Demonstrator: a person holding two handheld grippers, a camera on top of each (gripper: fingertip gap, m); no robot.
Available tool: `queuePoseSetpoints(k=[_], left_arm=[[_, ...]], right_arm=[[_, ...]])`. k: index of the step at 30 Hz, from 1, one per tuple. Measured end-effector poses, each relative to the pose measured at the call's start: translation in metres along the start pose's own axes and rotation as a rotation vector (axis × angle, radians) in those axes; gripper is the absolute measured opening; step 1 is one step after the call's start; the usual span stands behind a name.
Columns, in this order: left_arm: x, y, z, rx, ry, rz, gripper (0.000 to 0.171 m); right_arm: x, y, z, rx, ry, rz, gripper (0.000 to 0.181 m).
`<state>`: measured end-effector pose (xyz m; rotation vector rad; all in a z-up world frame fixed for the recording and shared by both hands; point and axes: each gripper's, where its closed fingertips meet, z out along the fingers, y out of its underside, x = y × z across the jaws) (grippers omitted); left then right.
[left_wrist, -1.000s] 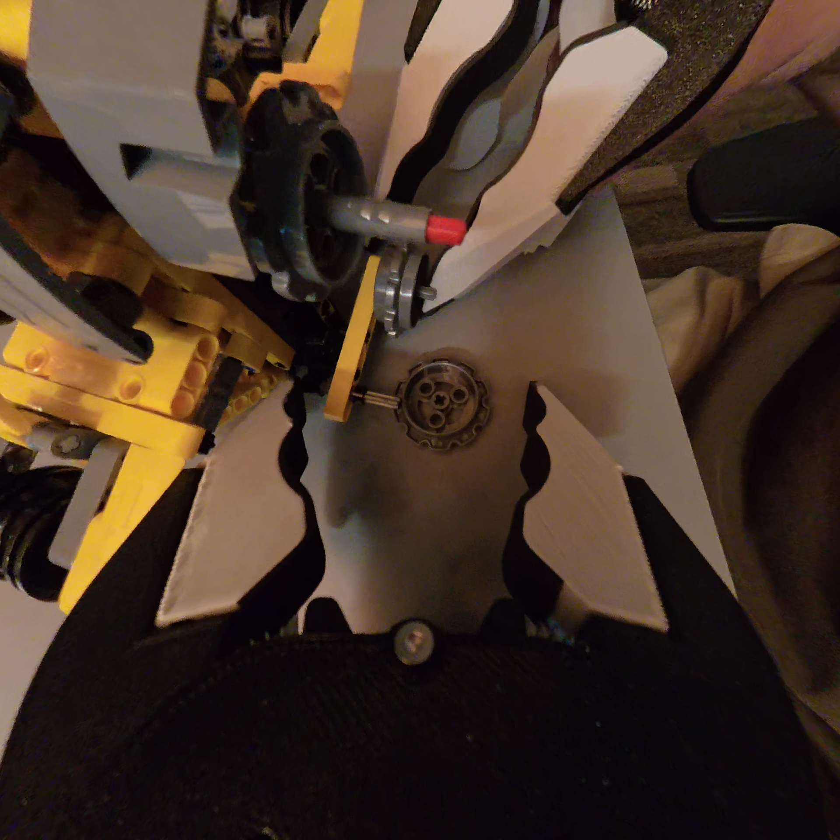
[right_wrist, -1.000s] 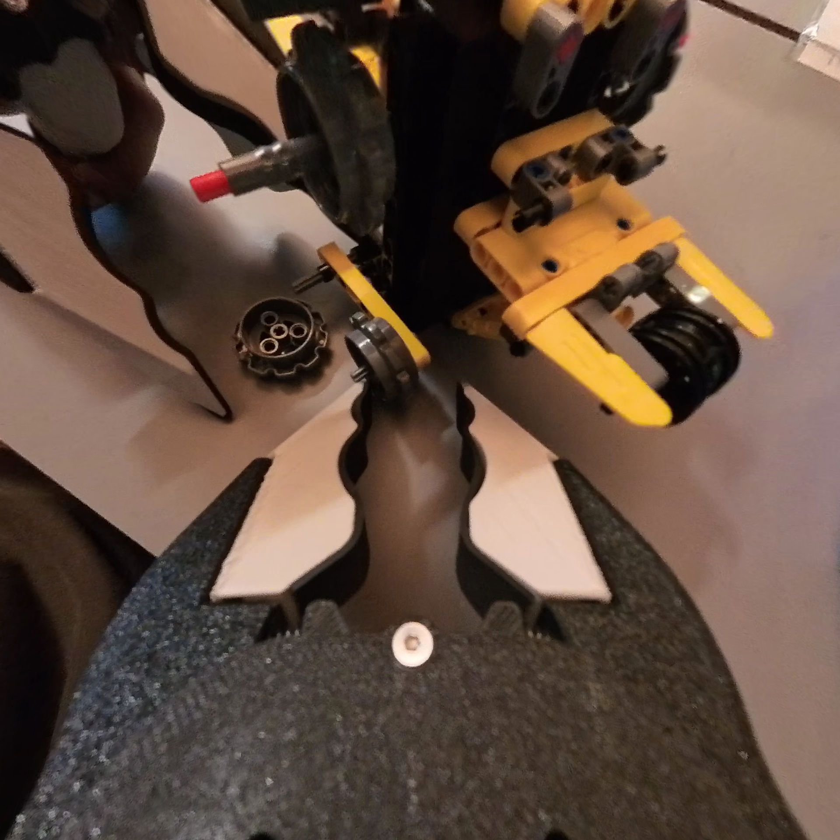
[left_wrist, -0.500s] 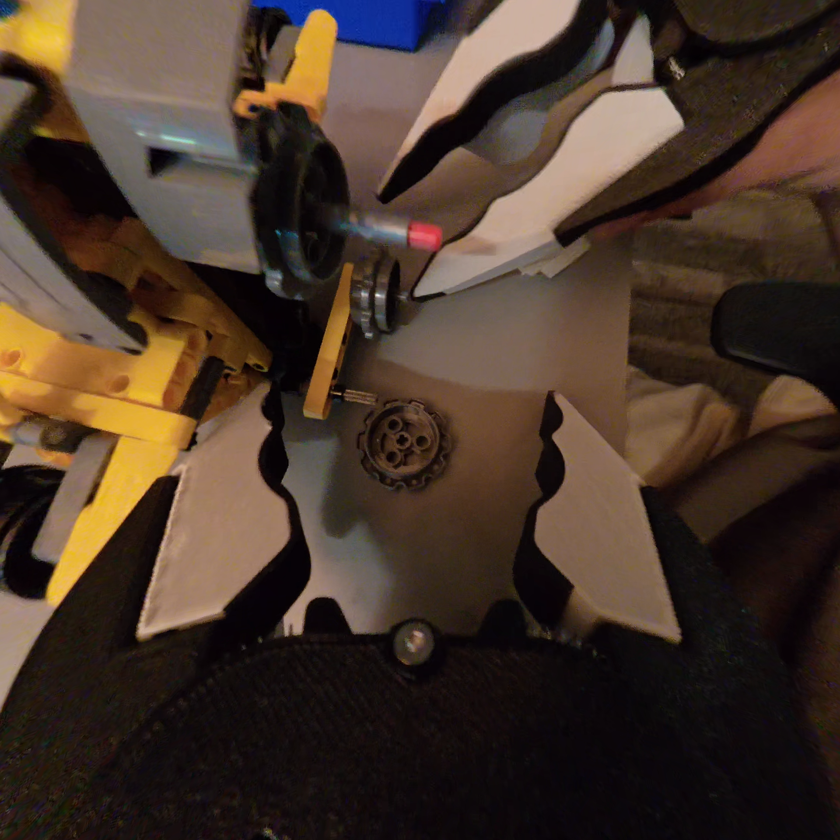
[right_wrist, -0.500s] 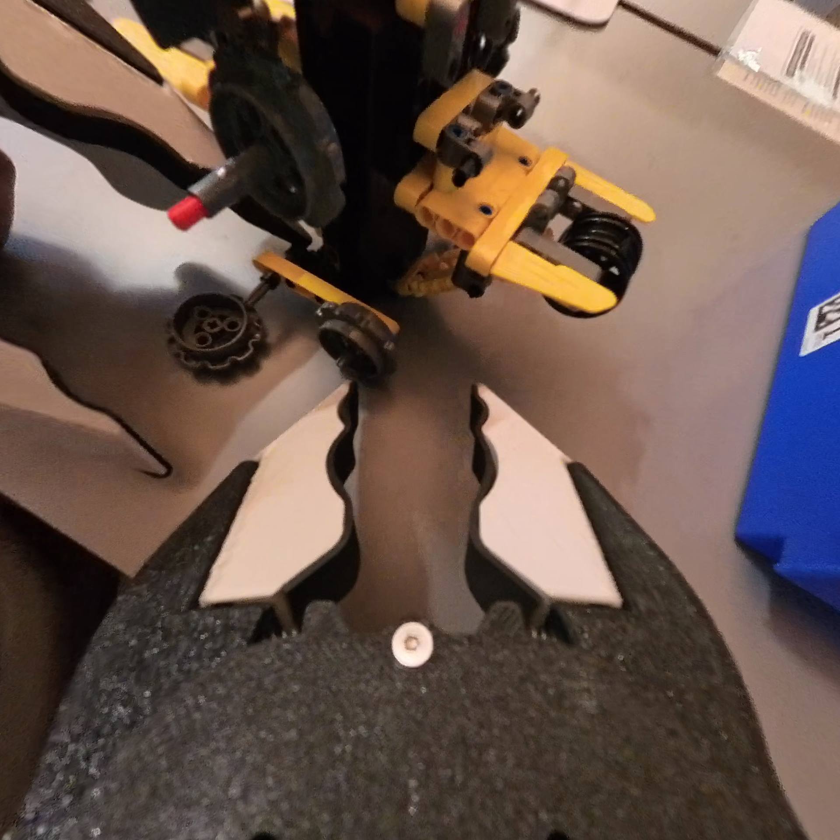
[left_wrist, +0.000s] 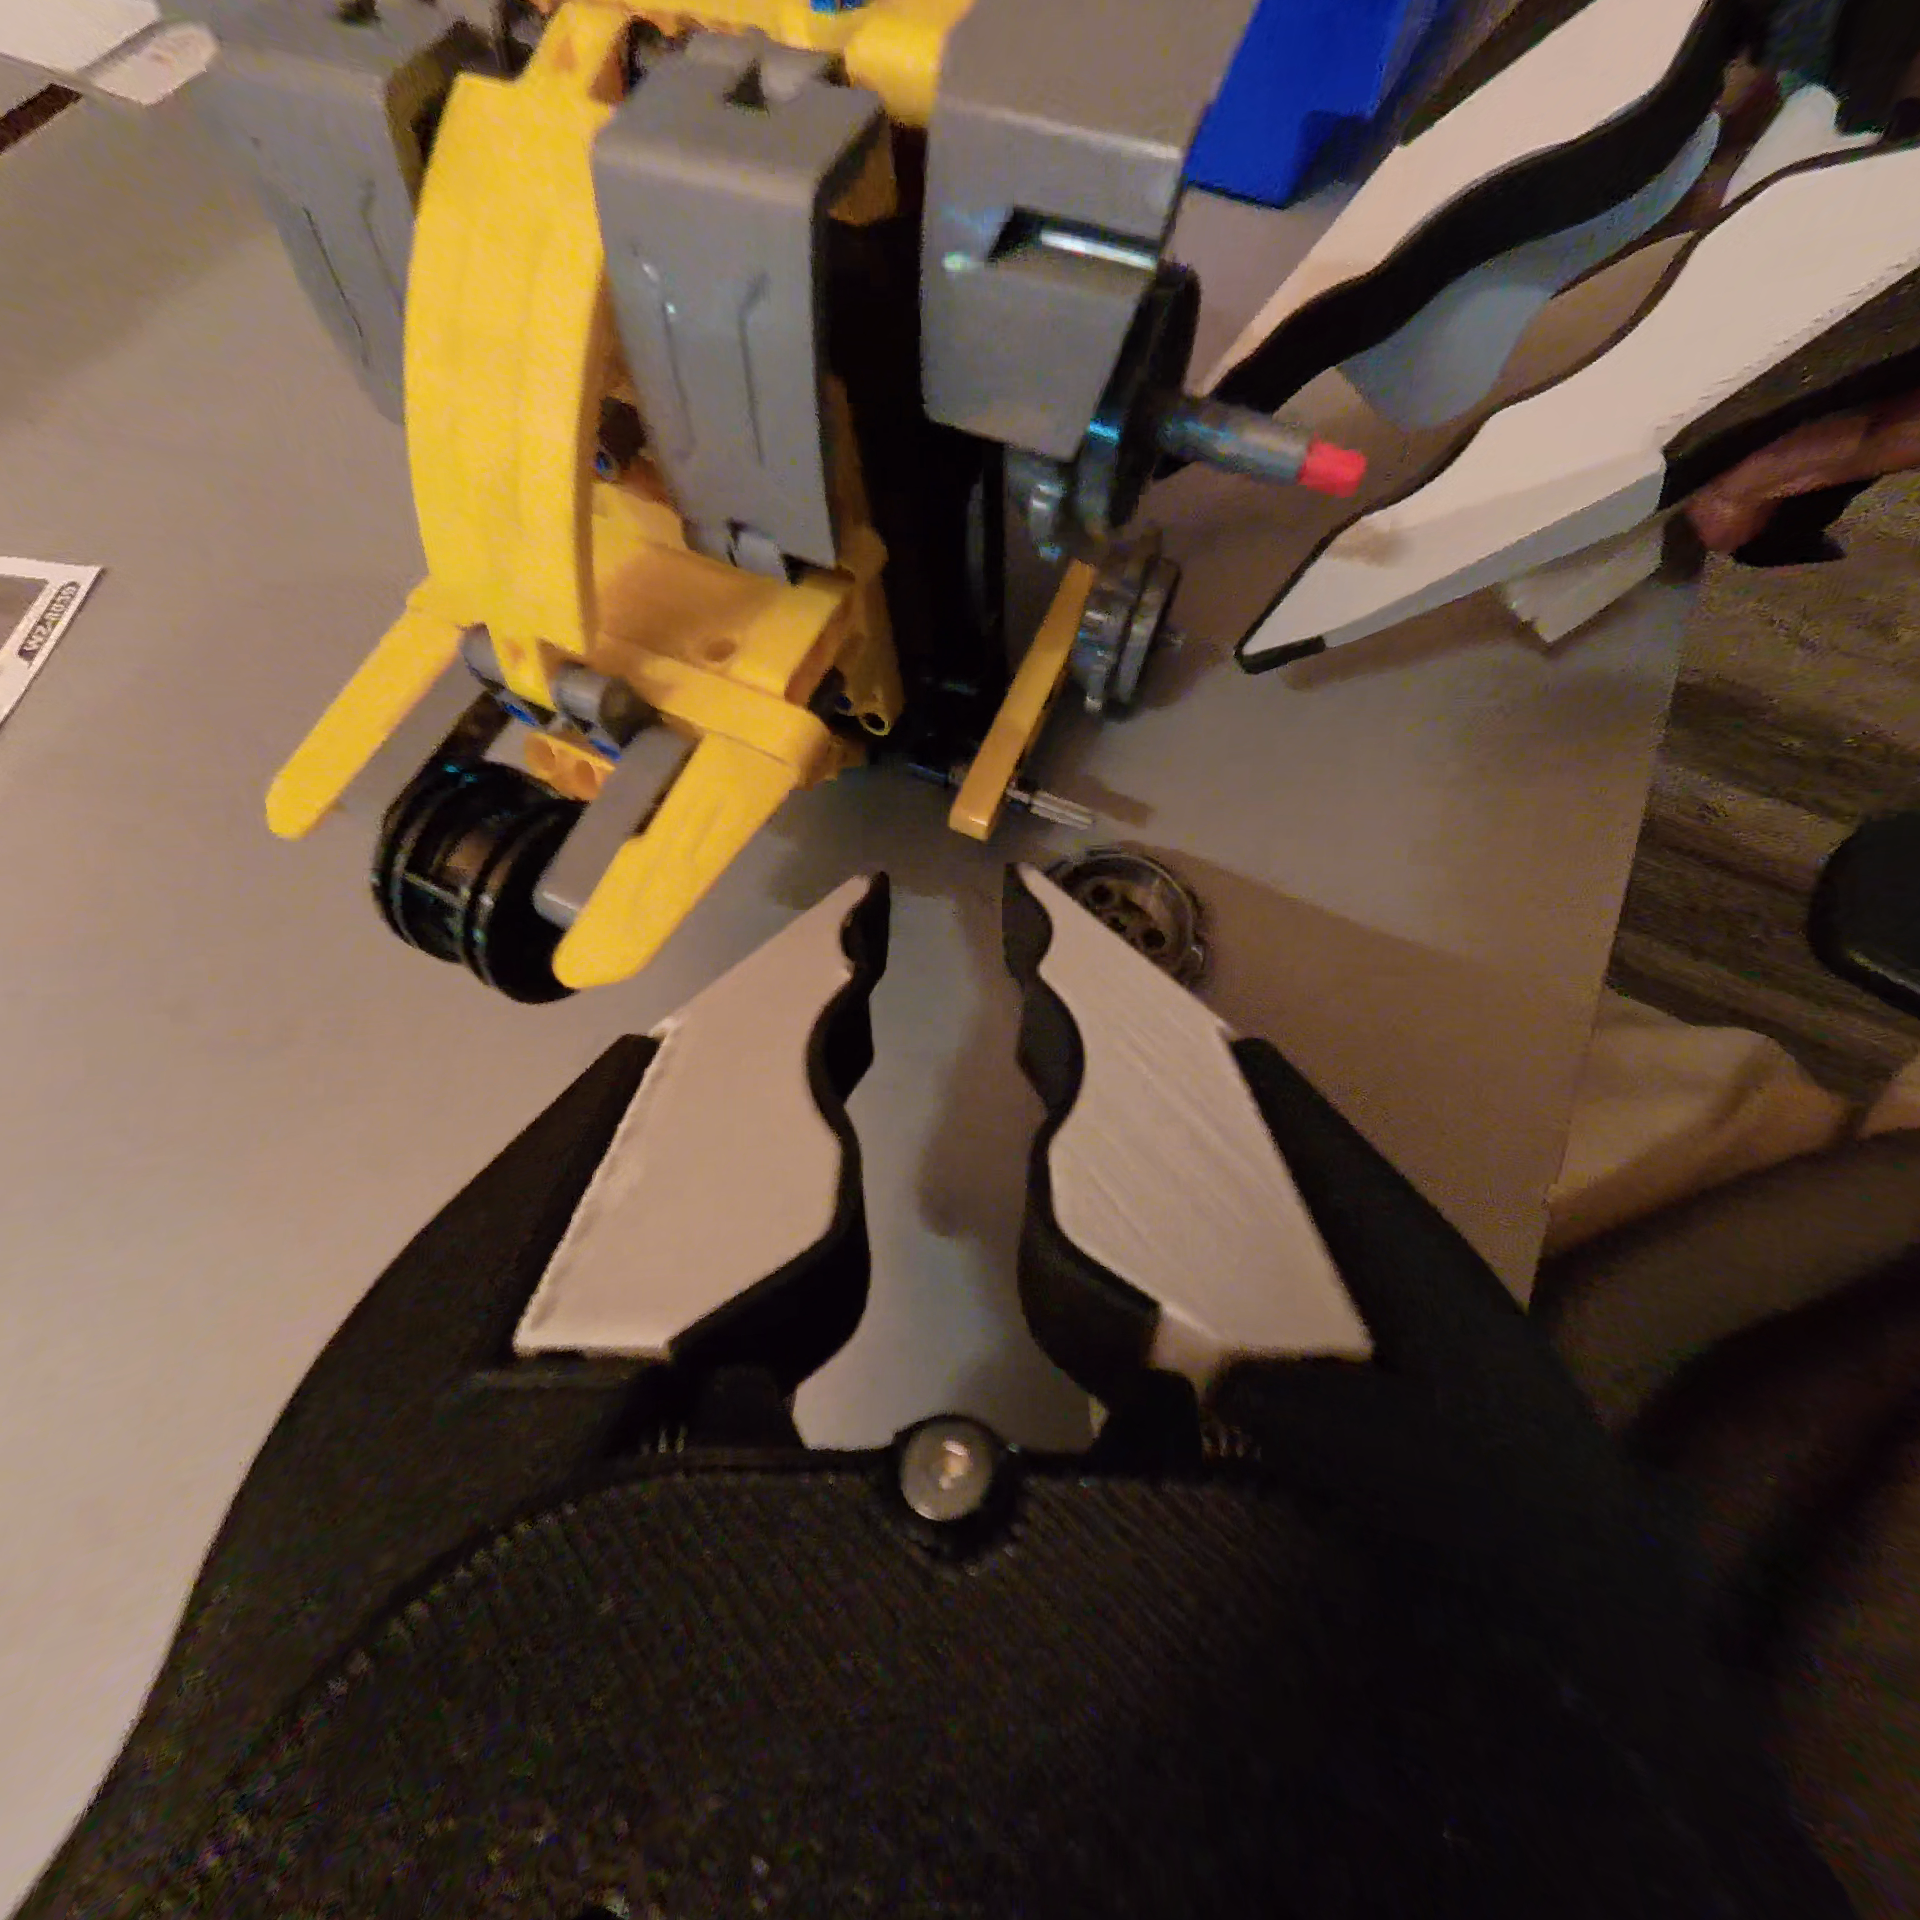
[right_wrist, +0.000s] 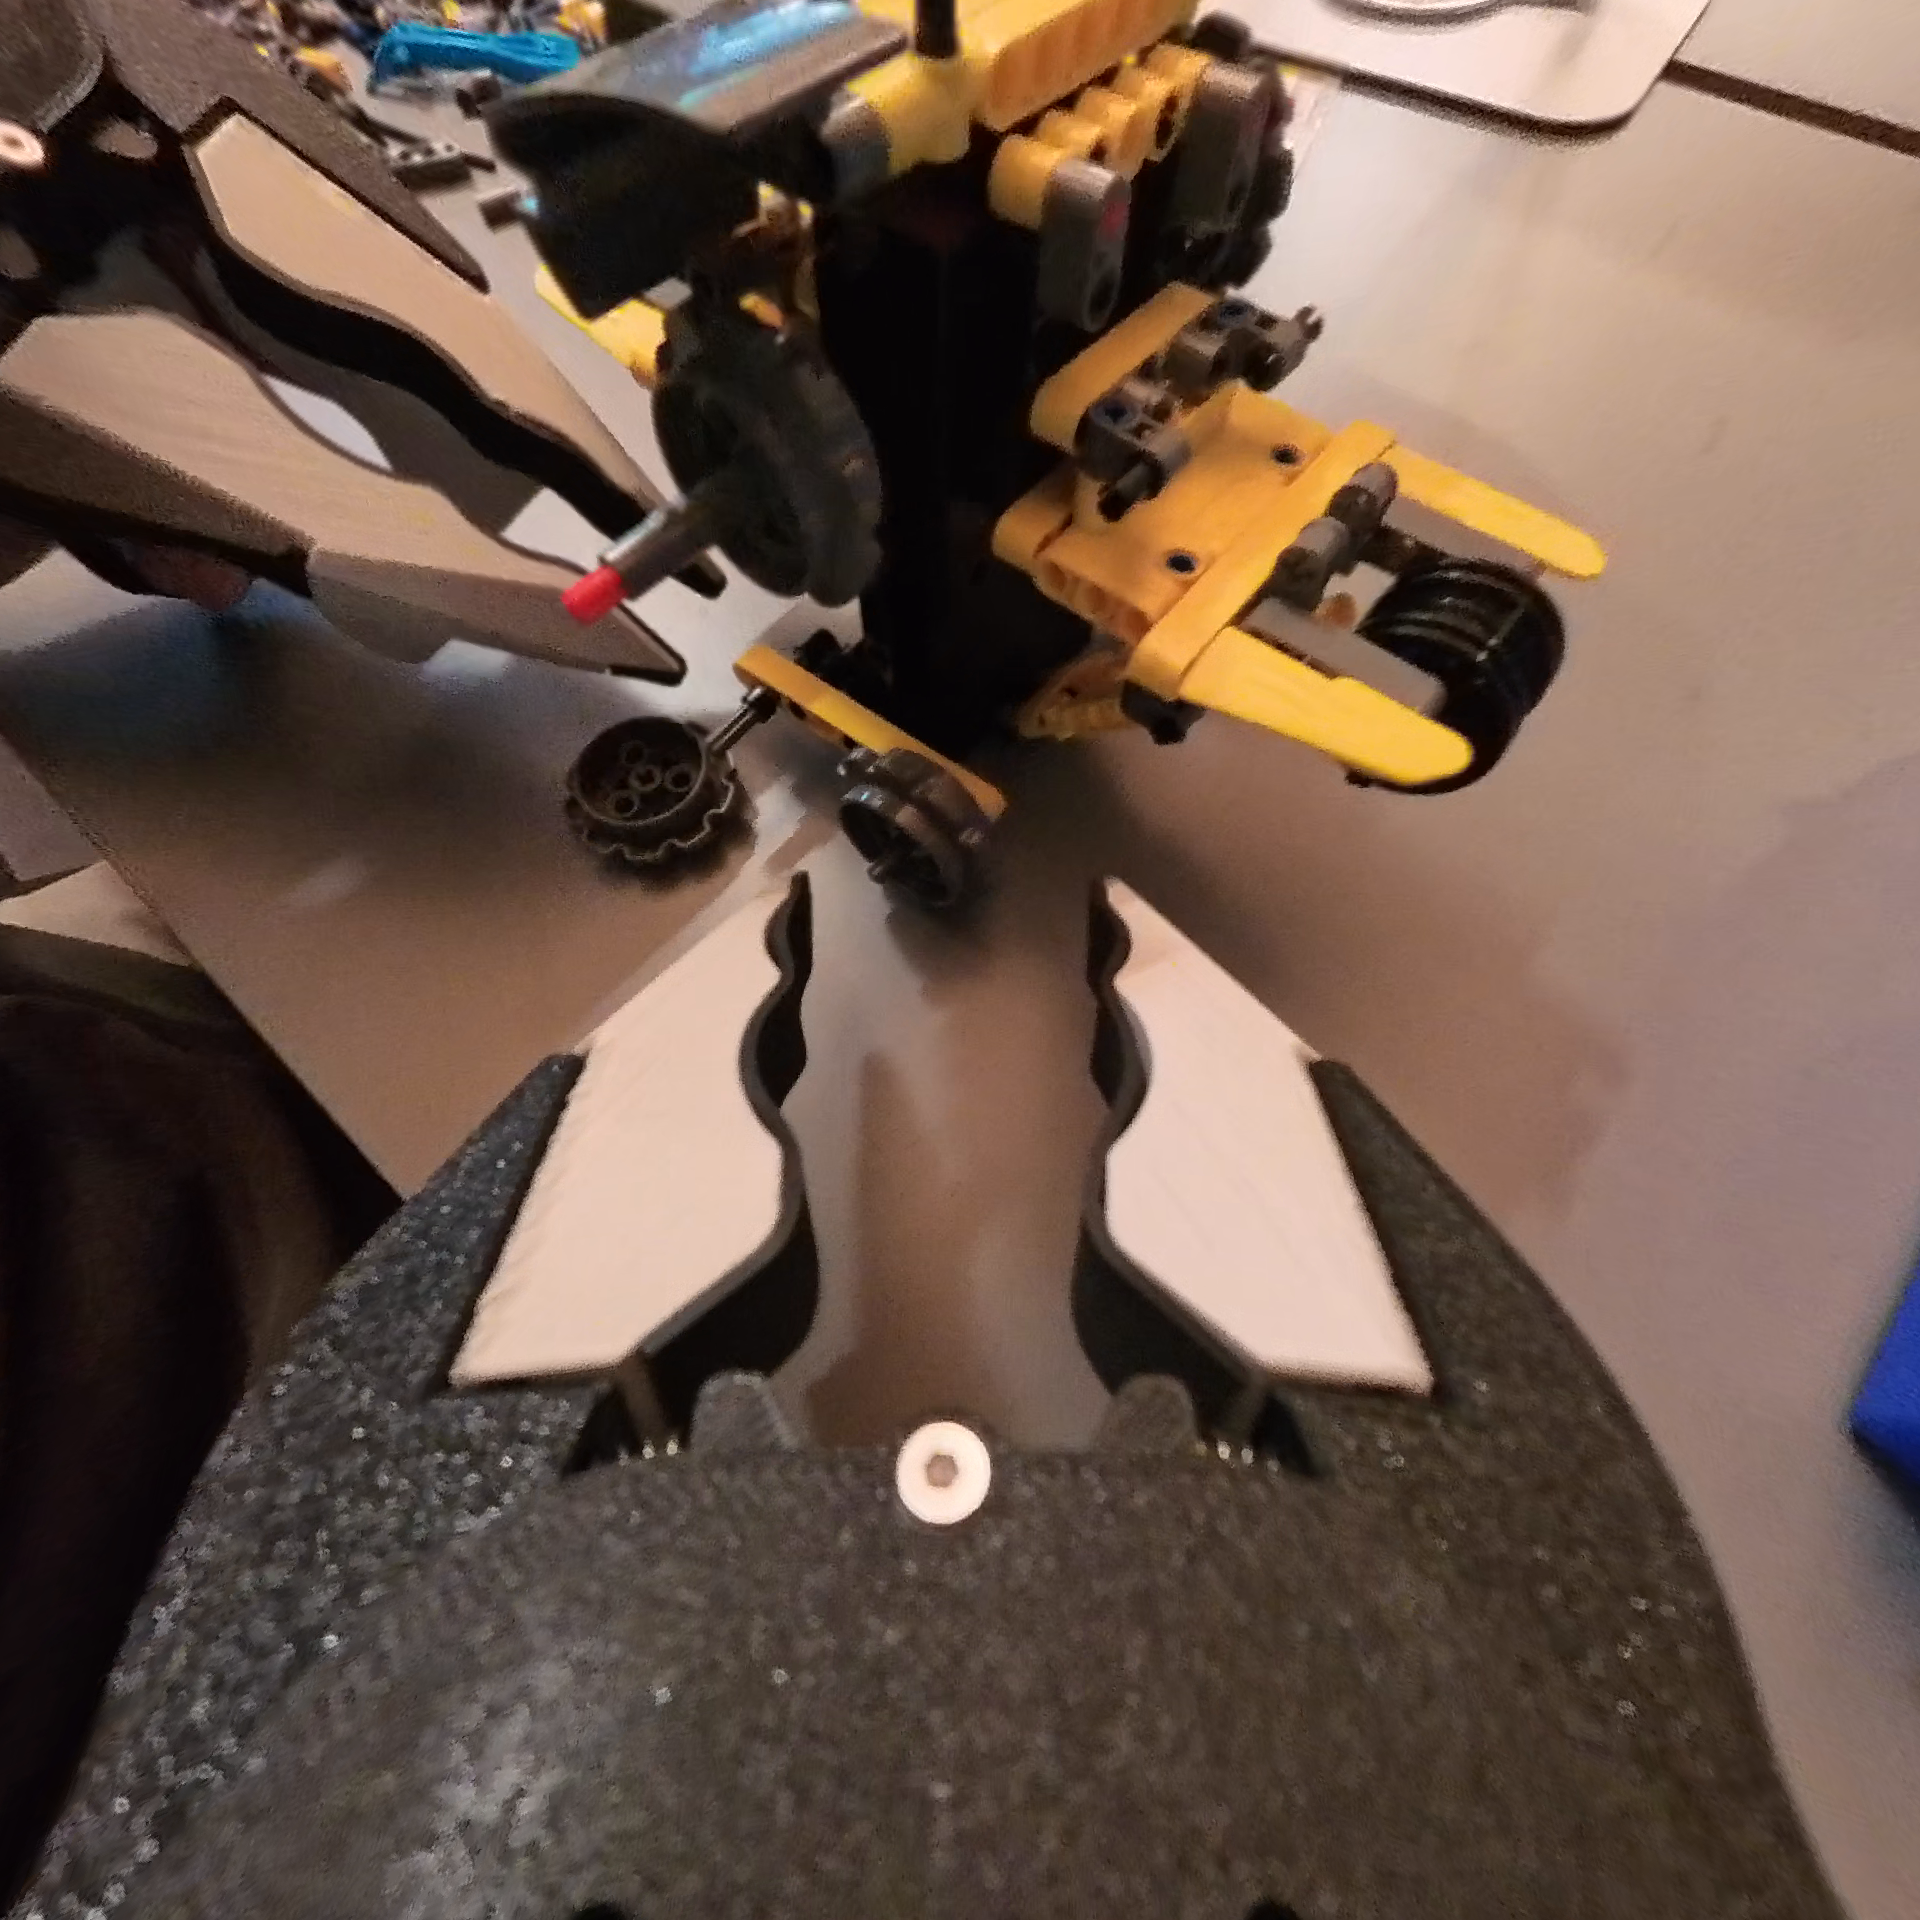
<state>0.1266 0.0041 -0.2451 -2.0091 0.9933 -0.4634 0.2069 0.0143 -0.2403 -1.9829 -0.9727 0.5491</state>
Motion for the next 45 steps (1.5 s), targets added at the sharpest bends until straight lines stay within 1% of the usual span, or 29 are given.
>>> queuePoseSetpoints(k=[2,4,7,10,11,12,13,16,18,20,22,24,26,28,31,35,37,40,43,45], left_arm=[[0.0,-0.003,0.001,0.001,0.034,0.01,0.018],[0.002,-0.002,0.004,-0.021,0.077,0.039,0.025],[0.004,-0.002,0.008,-0.046,0.106,0.121,0.034],[0.005,-0.004,0.01,-0.044,0.139,0.192,0.033],[0.005,-0.003,0.01,-0.042,0.162,0.2,0.035],[0.007,-0.002,0.011,-0.047,0.196,0.198,0.05],[0.008,0.001,0.013,-0.059,0.231,0.191,0.058],[0.015,0.004,0.016,-0.062,0.312,0.171,0.061],[0.017,0.007,0.018,-0.079,0.328,0.182,0.063],[0.012,0.004,0.02,-0.065,0.298,0.207,0.076],[0.007,0.001,0.022,-0.058,0.274,0.207,0.083],[0.01,0.0,0.022,-0.056,0.303,0.206,0.082],[0.01,0.002,0.021,-0.066,0.307,0.204,0.076],[0.008,0.005,0.02,-0.081,0.295,0.197,0.078],[0.008,0.008,0.014,-0.071,0.303,0.199,0.066],[0.008,0.01,0.011,-0.067,0.303,0.214,0.062],[0.012,0.009,0.011,-0.064,0.312,0.212,0.056],[0.017,0.007,0.013,-0.06,0.3,0.207,0.055],[0.027,0.006,0.014,-0.061,0.297,0.201,0.065],[0.033,0.005,0.018,-0.066,0.278,0.224,0.07]], right_arm=[[0.003,-0.003,-0.001,0.012,-0.008,-0.006,0.053],[0.006,-0.005,0.0,0.017,-0.009,-0.024,0.053],[0.003,0.001,0.005,-0.032,-0.072,-0.018,0.053],[-0.001,-0.001,0.007,-0.031,-0.124,-0.017,0.052],[-0.002,-0.003,0.008,-0.025,-0.133,-0.019,0.05],[-0.003,-0.004,0.009,-0.026,-0.142,-0.019,0.048],[-0.005,-0.003,0.011,-0.035,-0.151,-0.02,0.048],[-0.007,0.0,0.015,-0.062,-0.154,-0.045,0.046],[-0.008,0.0,0.017,-0.072,-0.152,-0.057,0.045],[-0.009,0.001,0.019,-0.083,-0.157,-0.063,0.045],[-0.01,0.002,0.02,-0.089,-0.162,-0.067,0.045],[-0.01,0.002,0.021,-0.094,-0.161,-0.068,0.045],[-0.008,0.002,0.022,-0.094,-0.145,-0.067,0.044],[-0.008,0.001,0.022,-0.092,-0.137,-0.071,0.043],[-0.007,0.001,0.022,-0.087,-0.131,-0.07,0.042],[-0.004,-0.001,0.022,-0.08,-0.118,-0.054,0.042],[-0.001,-0.002,0.021,-0.071,-0.102,-0.048,0.041],[0.006,-0.001,0.018,-0.066,-0.067,-0.039,0.04],[0.015,0.0,0.012,-0.049,-0.033,-0.02,0.04],[0.02,0.001,0.008,-0.042,-0.018,-0.006,0.042]])
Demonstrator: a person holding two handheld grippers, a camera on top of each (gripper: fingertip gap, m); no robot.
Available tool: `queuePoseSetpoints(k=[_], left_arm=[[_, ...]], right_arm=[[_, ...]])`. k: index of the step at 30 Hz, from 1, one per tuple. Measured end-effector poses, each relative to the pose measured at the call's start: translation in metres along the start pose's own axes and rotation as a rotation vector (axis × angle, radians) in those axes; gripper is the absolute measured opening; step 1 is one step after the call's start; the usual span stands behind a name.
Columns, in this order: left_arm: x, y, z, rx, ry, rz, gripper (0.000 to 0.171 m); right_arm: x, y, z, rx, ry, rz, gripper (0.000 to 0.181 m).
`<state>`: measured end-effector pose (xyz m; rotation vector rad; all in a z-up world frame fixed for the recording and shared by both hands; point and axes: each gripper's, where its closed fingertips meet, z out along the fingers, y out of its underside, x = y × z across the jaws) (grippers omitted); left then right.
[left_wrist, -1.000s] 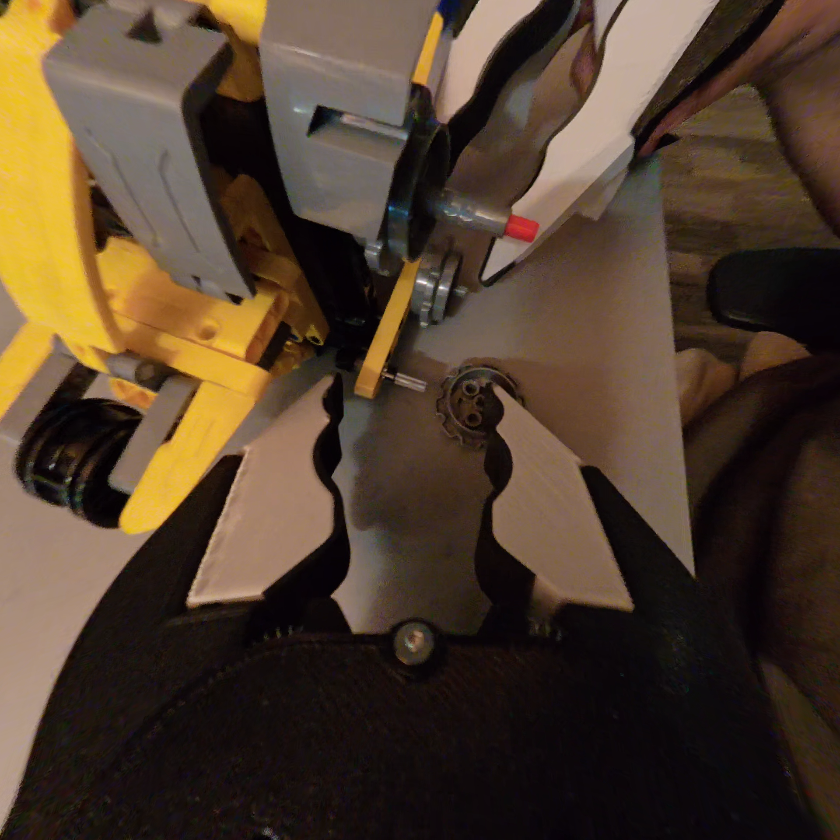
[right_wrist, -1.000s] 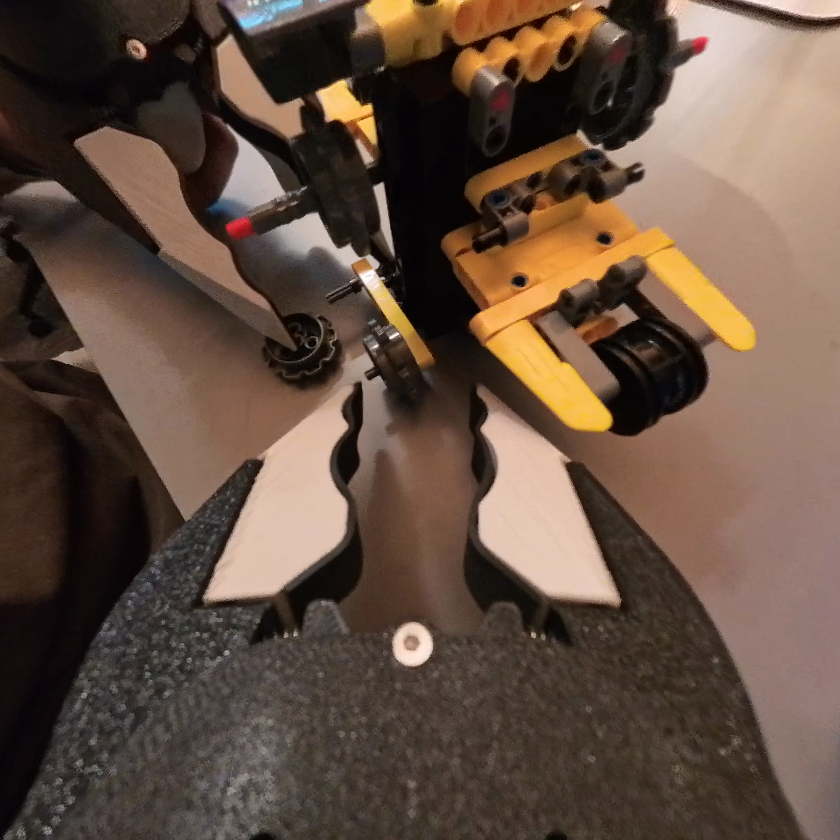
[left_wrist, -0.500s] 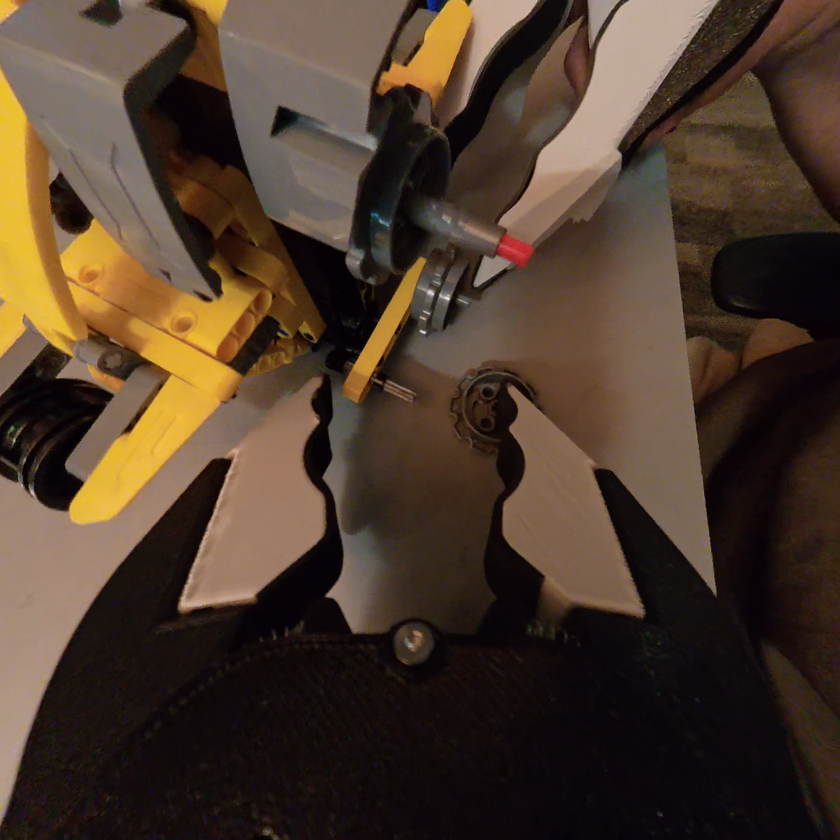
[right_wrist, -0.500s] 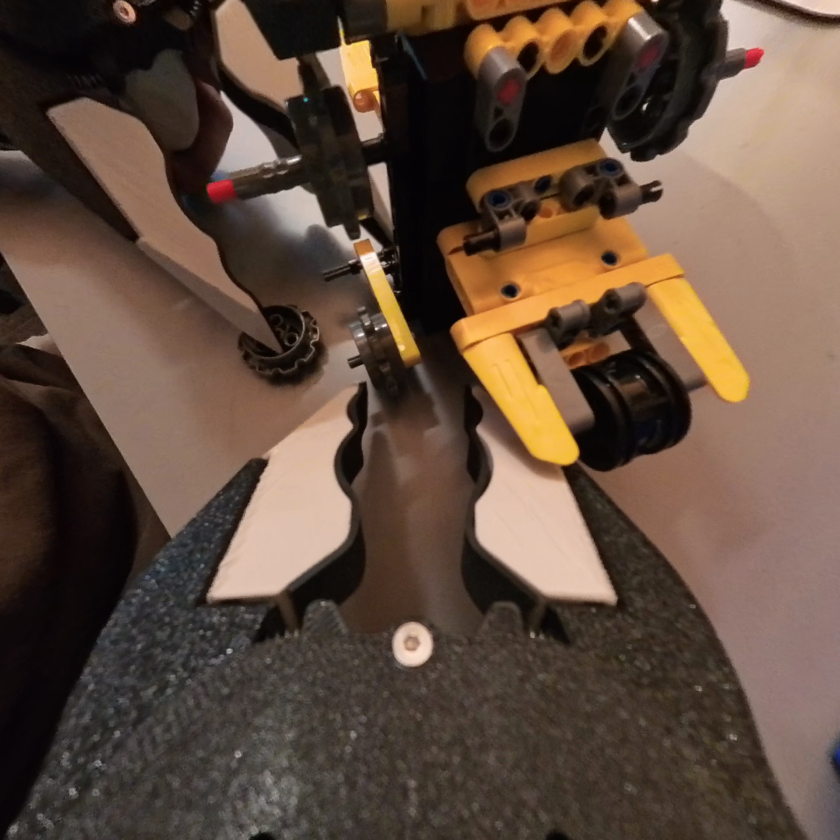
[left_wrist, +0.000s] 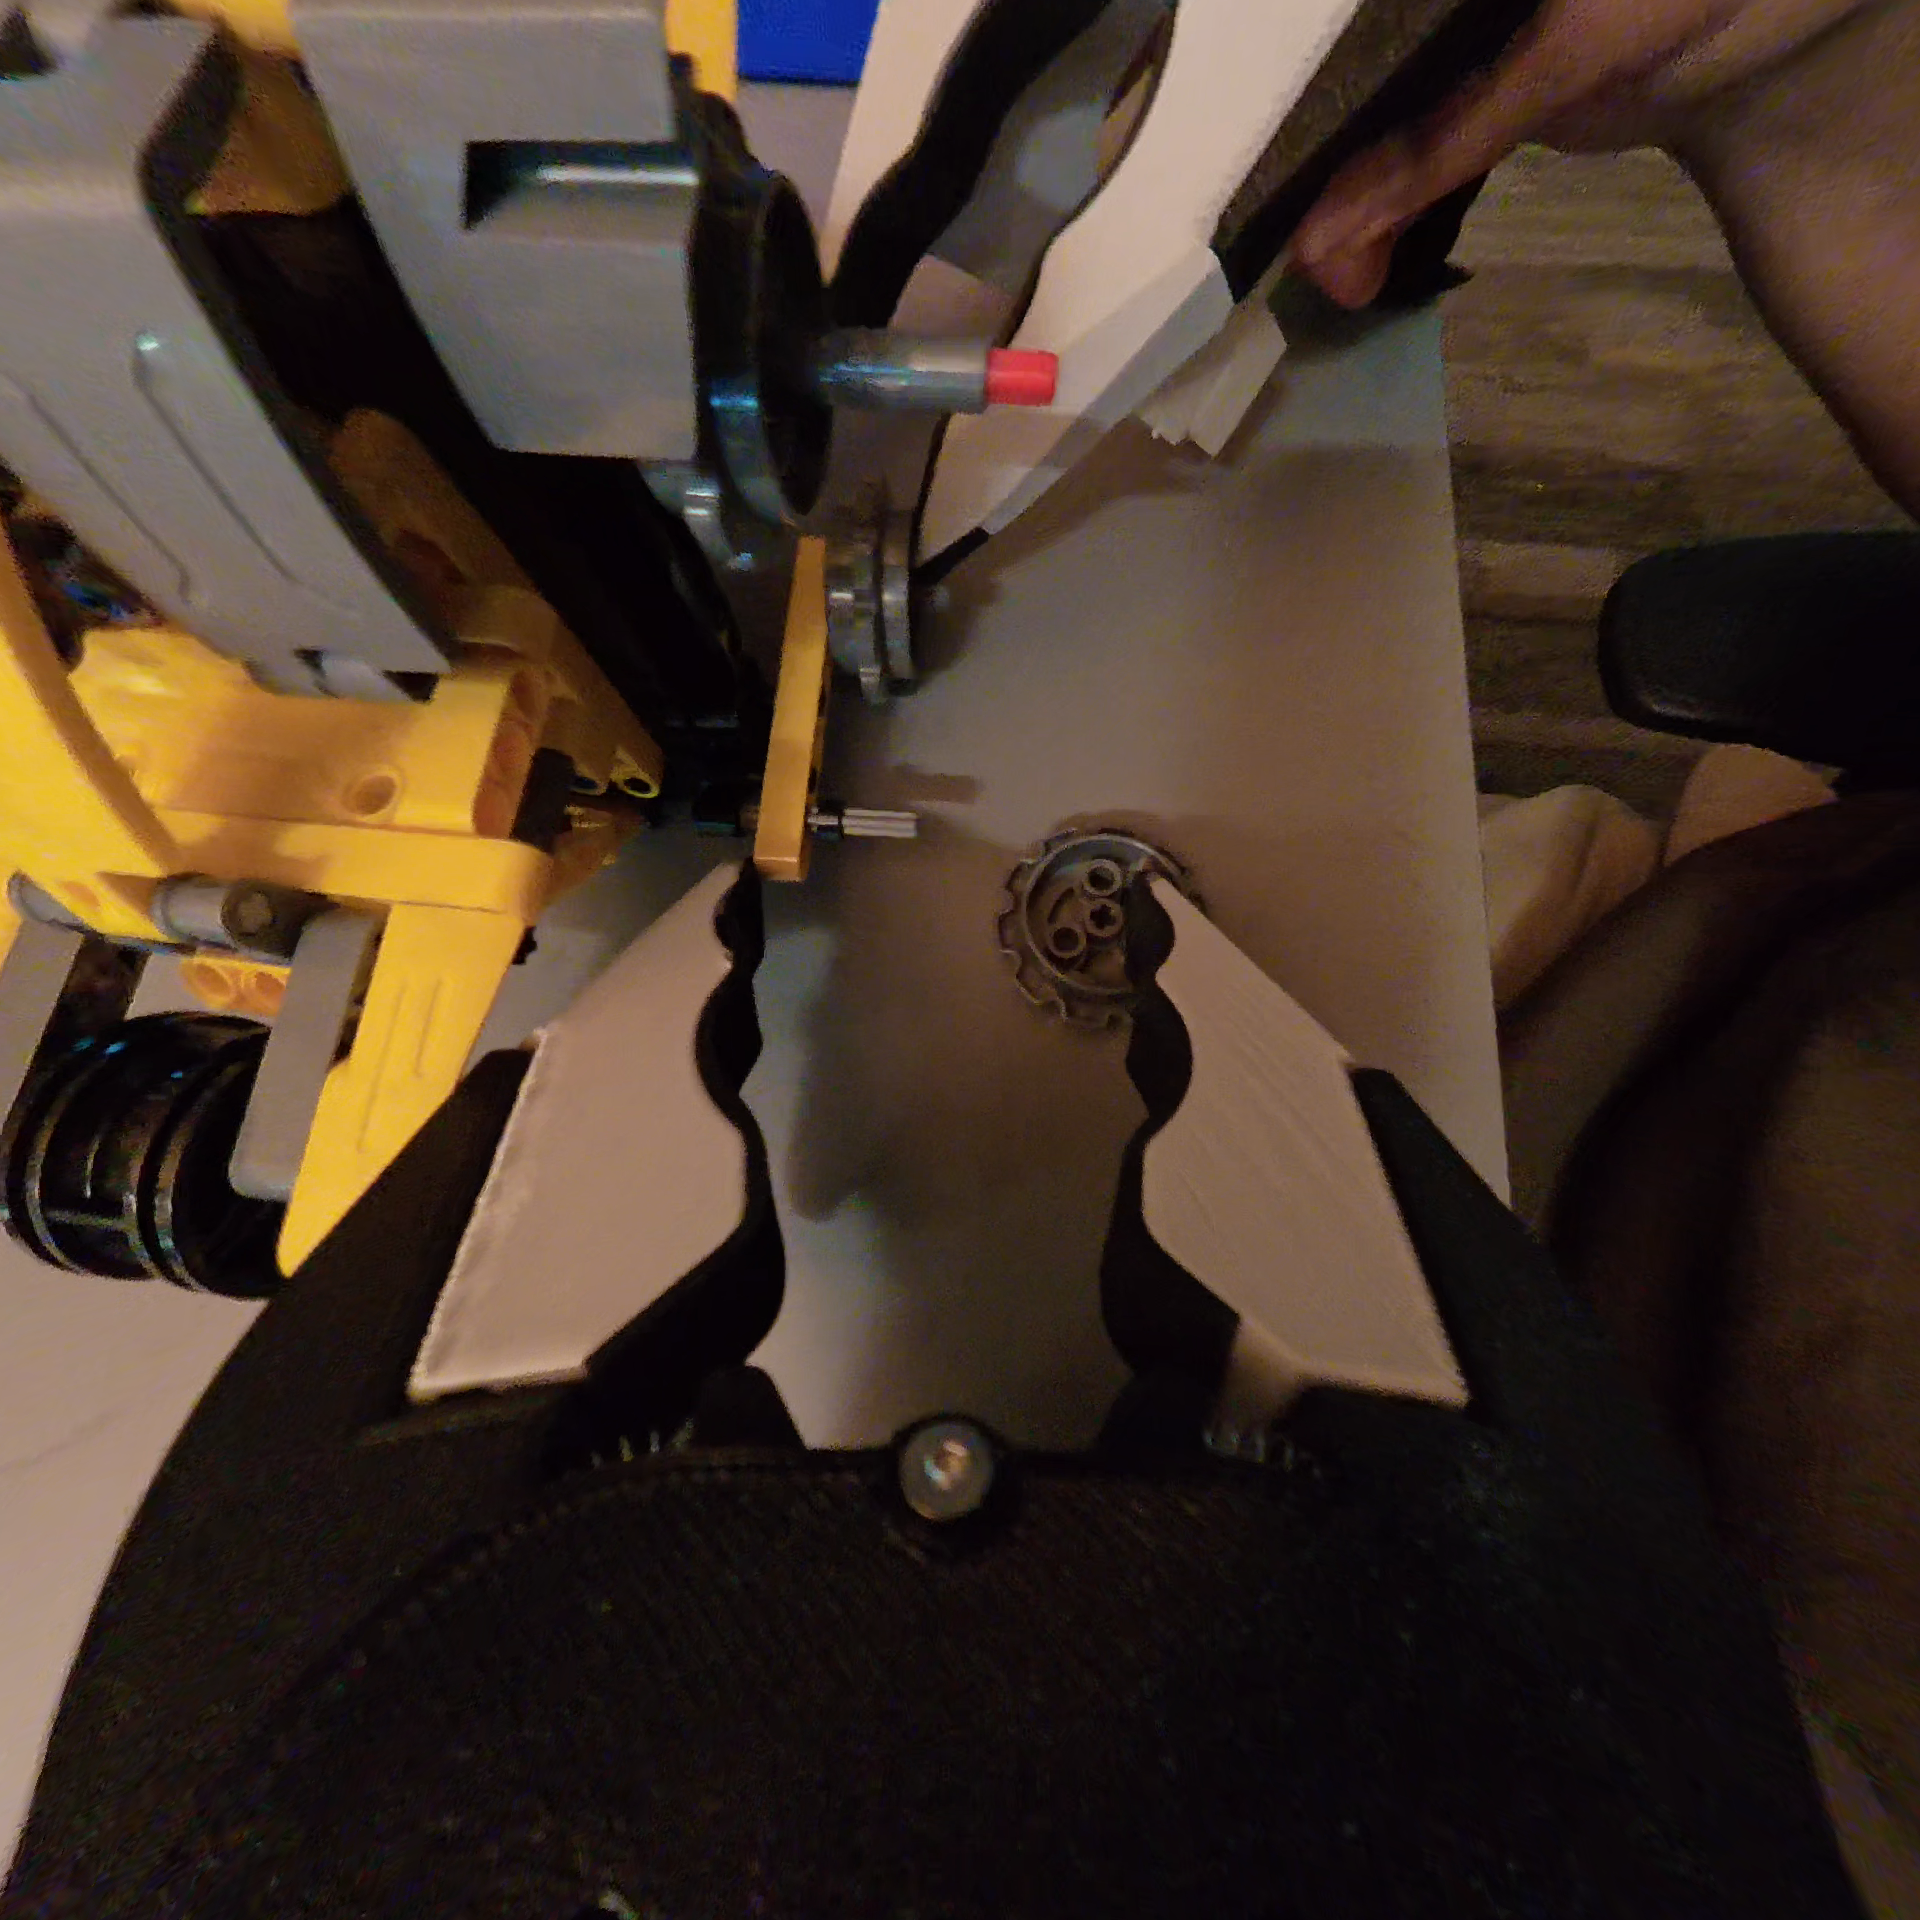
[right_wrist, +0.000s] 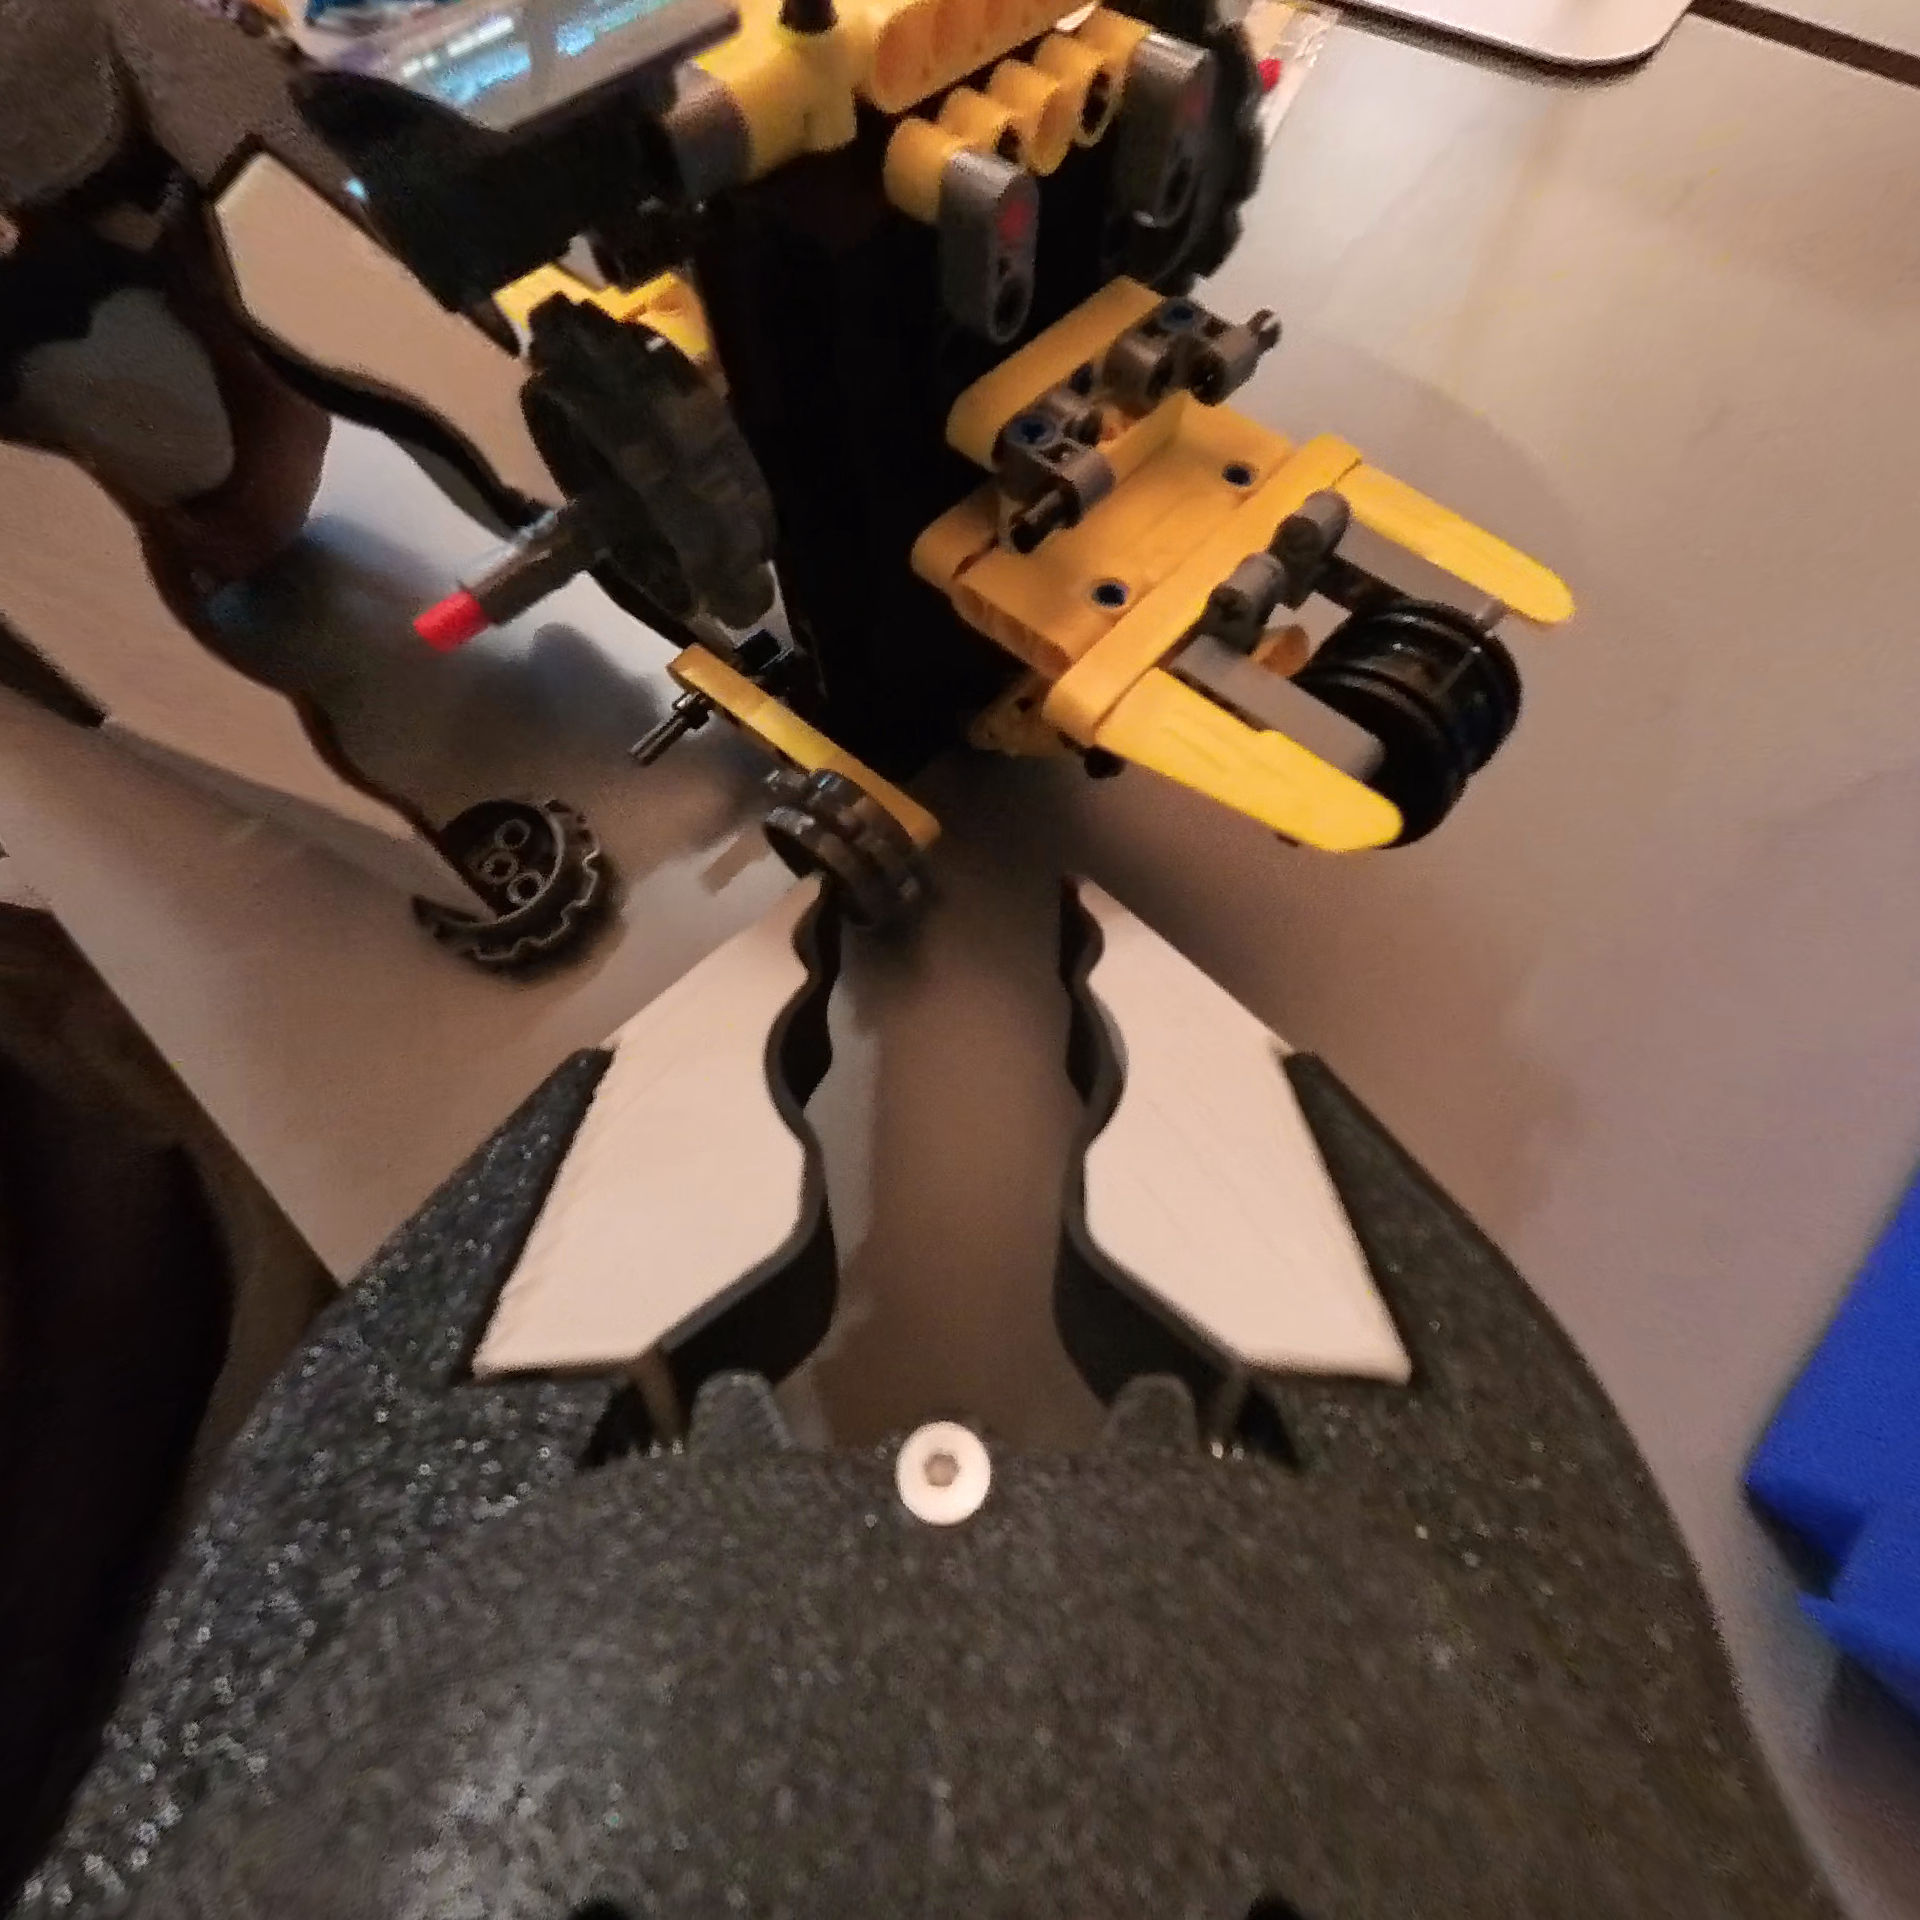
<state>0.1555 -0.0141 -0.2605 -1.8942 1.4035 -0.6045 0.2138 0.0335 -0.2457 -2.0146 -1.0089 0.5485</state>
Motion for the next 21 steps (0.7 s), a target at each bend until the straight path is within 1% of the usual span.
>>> queuePoseSetpoints(k=[3,5,8,11,14,18,20,21], left_arm=[[0.007,-0.005,0.007,-0.003,-0.001,0.003,0.078],[0.006,-0.007,0.008,-0.002,-0.014,-0.021,0.076],[0.005,-0.01,0.002,0.031,-0.013,-0.075,0.075],[0.004,-0.011,-0.009,0.069,-0.016,-0.108,0.075],[0.004,-0.012,-0.017,0.097,-0.035,-0.106,0.075],[0.002,-0.012,-0.012,0.106,-0.079,-0.094,0.078],[-0.004,-0.01,-0.008,0.078,-0.106,-0.102,0.08],[-0.009,-0.012,-0.007,0.082,-0.131,-0.103,0.076]], right_arm=[[0.007,0.002,-0.007,0.007,0.049,0.002,0.044],[0.008,0.002,-0.013,0.024,0.08,0.002,0.045],[0.001,-0.005,-0.023,0.099,0.112,-0.007,0.046],[-0.016,-0.013,-0.031,0.172,0.109,-0.057,0.045],[-0.032,-0.016,-0.031,0.2,0.107,-0.143,0.043],[-0.044,-0.016,-0.026,0.192,0.078,-0.206,0.042],[-0.047,-0.016,-0.025,0.187,0.064,-0.212,0.042],[-0.048,-0.016,-0.024,0.188,0.058,-0.215,0.042]])
